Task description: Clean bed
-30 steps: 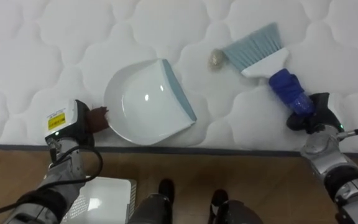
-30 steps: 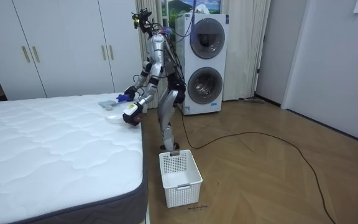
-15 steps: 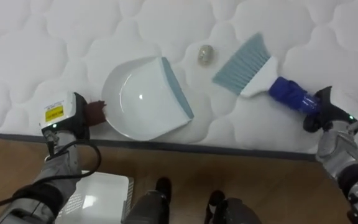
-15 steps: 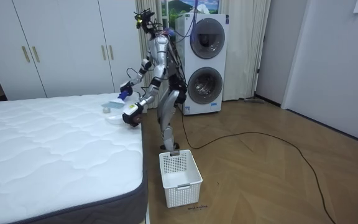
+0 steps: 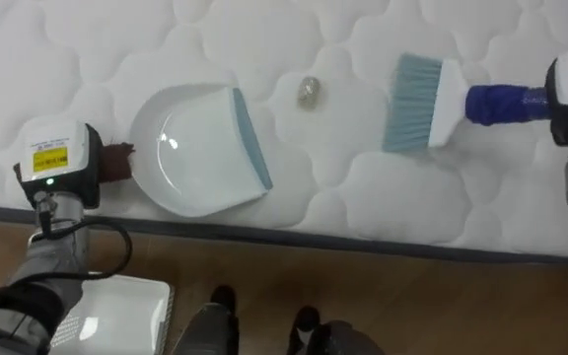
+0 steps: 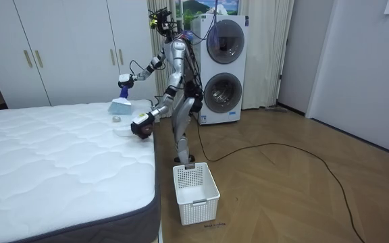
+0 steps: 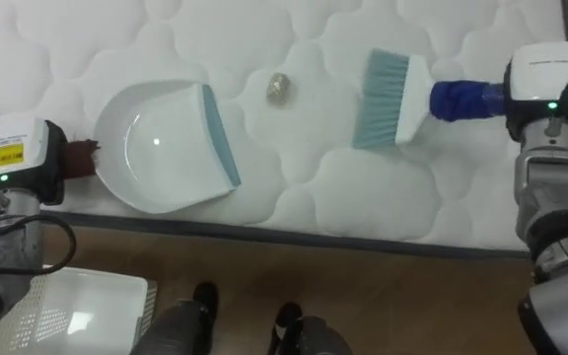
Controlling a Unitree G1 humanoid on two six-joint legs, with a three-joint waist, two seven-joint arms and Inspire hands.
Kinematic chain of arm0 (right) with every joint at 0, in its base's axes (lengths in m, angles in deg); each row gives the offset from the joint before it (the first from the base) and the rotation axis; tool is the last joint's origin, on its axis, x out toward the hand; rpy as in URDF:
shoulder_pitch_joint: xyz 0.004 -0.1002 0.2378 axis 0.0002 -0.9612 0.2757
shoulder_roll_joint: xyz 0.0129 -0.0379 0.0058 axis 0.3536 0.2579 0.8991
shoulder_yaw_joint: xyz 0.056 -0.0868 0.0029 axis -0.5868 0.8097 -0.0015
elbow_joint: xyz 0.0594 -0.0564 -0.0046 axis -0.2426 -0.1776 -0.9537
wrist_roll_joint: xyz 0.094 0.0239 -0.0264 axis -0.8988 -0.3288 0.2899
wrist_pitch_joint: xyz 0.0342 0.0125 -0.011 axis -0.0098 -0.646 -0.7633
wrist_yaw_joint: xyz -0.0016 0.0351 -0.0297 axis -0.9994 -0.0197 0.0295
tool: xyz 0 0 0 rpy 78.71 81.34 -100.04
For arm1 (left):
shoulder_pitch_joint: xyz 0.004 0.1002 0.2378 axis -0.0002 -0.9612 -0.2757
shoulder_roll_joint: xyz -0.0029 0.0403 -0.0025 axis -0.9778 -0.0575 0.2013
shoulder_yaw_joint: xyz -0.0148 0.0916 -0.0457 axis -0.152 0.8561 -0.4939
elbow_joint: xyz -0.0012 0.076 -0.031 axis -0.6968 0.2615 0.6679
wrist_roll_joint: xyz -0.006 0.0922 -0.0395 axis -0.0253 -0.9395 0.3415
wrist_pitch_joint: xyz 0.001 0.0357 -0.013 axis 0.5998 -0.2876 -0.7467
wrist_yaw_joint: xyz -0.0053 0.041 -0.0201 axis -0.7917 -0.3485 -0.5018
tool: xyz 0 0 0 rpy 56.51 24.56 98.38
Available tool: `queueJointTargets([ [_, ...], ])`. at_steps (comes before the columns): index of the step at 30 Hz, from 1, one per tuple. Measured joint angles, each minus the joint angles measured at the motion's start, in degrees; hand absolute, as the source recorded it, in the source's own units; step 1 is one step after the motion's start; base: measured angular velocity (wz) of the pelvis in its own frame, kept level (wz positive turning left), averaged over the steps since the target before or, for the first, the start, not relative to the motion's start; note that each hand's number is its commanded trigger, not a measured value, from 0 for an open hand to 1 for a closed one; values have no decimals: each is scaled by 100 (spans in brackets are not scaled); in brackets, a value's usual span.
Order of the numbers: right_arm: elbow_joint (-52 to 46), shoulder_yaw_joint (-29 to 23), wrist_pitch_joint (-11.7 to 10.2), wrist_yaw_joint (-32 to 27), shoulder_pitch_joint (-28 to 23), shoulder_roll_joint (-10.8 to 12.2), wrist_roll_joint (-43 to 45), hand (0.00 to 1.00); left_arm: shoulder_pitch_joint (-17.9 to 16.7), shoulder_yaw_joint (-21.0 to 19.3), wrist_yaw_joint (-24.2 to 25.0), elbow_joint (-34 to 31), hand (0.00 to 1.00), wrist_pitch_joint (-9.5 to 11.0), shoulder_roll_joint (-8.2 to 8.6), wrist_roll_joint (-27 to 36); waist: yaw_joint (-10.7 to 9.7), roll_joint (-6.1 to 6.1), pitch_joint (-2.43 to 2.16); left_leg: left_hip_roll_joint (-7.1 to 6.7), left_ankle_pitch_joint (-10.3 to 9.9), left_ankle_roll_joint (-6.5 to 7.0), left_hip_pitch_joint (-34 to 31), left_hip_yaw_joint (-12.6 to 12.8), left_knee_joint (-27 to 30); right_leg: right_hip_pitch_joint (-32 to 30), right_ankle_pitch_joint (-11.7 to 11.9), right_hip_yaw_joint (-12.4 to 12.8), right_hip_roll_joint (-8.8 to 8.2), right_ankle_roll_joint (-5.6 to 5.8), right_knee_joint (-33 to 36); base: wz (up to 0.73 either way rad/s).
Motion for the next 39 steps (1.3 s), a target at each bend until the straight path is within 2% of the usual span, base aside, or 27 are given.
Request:
queueJointTargets([
  [3, -9, 4, 61, 16, 40, 1, 468, 100, 0, 0, 10, -48, 100, -3, -73, -77, 9, -90, 0, 22, 0, 0, 20, -4, 12, 10, 16, -14, -12, -2, -12, 0],
  [8, -68, 59, 94, 46, 237, 1, 1115, 100, 0, 0, 97, -145, 100, -83, -110, -107, 3, -97, -1, 58, -1, -1, 31, -14, -18, 78, 89, -169, -3, -10, -104, -1],
  [12, -160, 164, 113, 24, 533, 4, 1721, 100, -1, -1, 114, -212, 100, -145, -131, -210, 29, -101, -1, 100, -1, -1, 39, -2, -33, 103, 162, -175, 18, -16, -192, -5],
  [17, -652, 199, 126, -12, 554, 14, 2141, 100, -4, -4, 113, -211, 100, -192, -131, -323, 38, -135, 3, 118, 0, -1, 69, 2, -39, 134, 172, -189, 23, -24, -225, -2],
  [18, -692, 245, 143, -13, 553, 30, 2181, 100, -3, -7, 114, -212, 100, -218, -131, -323, 37, -135, 4, 146, 0, -2, 76, 1, -38, 183, 203, -213, 81, -29, -308, -3],
  [20, -706, 379, 217, -13, 555, 55, 2213, 100, -3, -11, 114, -216, 100, -247, -146, -323, 38, -143, 3, 196, -1, -10, 83, -15, -49, 262, 260, -327, 88, -50, -408, 0],
  [26, -845, 677, 320, -14, 554, 59, 2349, 100, -24, -4, 200, -418, 100, -353, -156, -326, 65, -226, 0, 138, 1, -8, 91, -7, -127, 251, 257, -321, 95, -40, -415, 0],
  [29, -953, 958, 442, -8, 545, 81, 2310, 100, -71, 20, 237, -429, 100, -353, -154, -325, 126, -263, 9, 111, 7, -14, 175, -8, -183, 322, 256, -332, 91, -35, -438, 1],
  [31, -1031, 1103, 451, -7, 544, 110, 2311, 100, -84, 20, 266, -430, 100, -352, -142, -324, 139, -281, 9, 112, 14, -23, 230, -25, -231, 405, 256, -419, 85, -35, -507, 9],
  [34, -1082, 1127, 451, -6, 542, 251, 2313, 100, -84, 29, 342, -436, 100, -352, -106, -325, 145, -284, 7, 111, 18, -30, 319, -63, -315, 548, 259, -510, 87, -31, -629, 13],
  [39, -958, 1127, 461, -7, 538, 669, 2261, 100, -95, 98, 438, -436, 100, -345, -95, -325, 186, -279, 10, 114, 19, -31, 454, -101, -384, 763, 270, -684, 85, -14, -807, 6],
])
